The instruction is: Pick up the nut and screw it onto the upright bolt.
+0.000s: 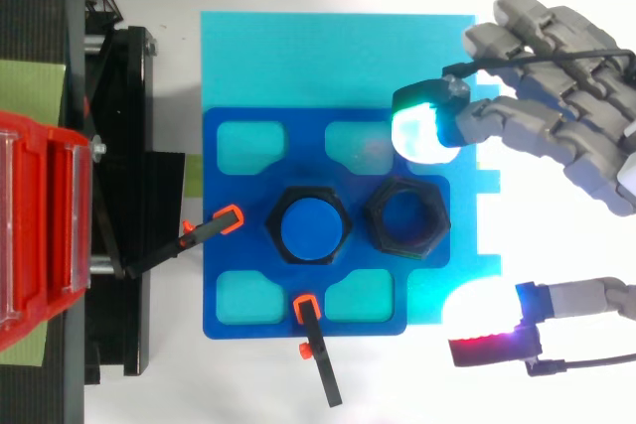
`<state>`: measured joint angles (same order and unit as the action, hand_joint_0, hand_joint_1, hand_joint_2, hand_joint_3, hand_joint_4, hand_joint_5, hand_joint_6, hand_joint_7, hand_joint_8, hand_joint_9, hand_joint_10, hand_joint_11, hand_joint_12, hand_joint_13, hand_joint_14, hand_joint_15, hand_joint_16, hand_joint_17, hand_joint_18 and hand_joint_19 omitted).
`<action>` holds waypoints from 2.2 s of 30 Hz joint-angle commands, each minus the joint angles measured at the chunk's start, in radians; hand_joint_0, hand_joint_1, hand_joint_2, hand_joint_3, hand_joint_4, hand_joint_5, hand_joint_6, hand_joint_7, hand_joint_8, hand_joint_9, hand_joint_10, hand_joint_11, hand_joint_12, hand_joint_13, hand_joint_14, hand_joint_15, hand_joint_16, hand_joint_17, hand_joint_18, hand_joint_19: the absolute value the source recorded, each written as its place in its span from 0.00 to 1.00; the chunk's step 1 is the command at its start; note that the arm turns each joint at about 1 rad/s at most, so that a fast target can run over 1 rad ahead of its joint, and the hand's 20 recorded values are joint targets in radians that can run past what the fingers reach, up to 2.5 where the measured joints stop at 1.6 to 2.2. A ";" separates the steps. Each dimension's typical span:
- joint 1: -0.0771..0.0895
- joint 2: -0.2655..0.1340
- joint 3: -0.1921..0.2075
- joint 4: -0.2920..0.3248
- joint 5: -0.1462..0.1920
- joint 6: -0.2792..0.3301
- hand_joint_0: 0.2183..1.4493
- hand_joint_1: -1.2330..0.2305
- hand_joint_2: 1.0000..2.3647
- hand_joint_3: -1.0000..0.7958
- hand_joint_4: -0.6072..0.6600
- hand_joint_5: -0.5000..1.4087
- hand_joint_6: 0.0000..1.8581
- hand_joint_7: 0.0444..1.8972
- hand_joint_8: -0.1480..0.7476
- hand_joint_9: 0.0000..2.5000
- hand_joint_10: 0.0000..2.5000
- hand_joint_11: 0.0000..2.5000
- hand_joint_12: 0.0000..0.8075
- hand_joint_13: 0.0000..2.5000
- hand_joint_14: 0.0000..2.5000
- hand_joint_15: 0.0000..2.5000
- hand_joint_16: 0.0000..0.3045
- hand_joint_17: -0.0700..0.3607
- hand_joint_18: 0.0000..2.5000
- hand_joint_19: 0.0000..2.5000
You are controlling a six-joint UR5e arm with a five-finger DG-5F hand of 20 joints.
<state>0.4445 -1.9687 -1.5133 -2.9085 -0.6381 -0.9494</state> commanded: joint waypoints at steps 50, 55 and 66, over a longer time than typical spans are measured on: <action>0.076 -0.125 -0.001 0.169 0.216 -0.011 0.14 0.42 0.00 0.28 0.62 0.10 0.27 0.35 0.48 0.00 0.00 0.00 0.53 0.00 0.00 0.00 0.23 0.52 0.00 0.00; 0.074 -0.125 -0.001 0.160 0.216 -0.012 0.17 0.40 0.00 0.28 0.62 0.10 0.27 0.37 0.47 0.01 0.00 0.00 0.51 0.00 0.00 0.00 0.21 0.50 0.00 0.00; 0.065 -0.125 -0.001 0.132 0.212 -0.011 0.18 0.37 0.00 0.28 0.63 0.11 0.27 0.37 0.48 0.03 0.00 0.00 0.51 0.01 0.00 0.00 0.21 0.50 0.00 0.00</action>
<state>0.5118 -2.0941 -1.5140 -2.7715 -0.4256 -0.9617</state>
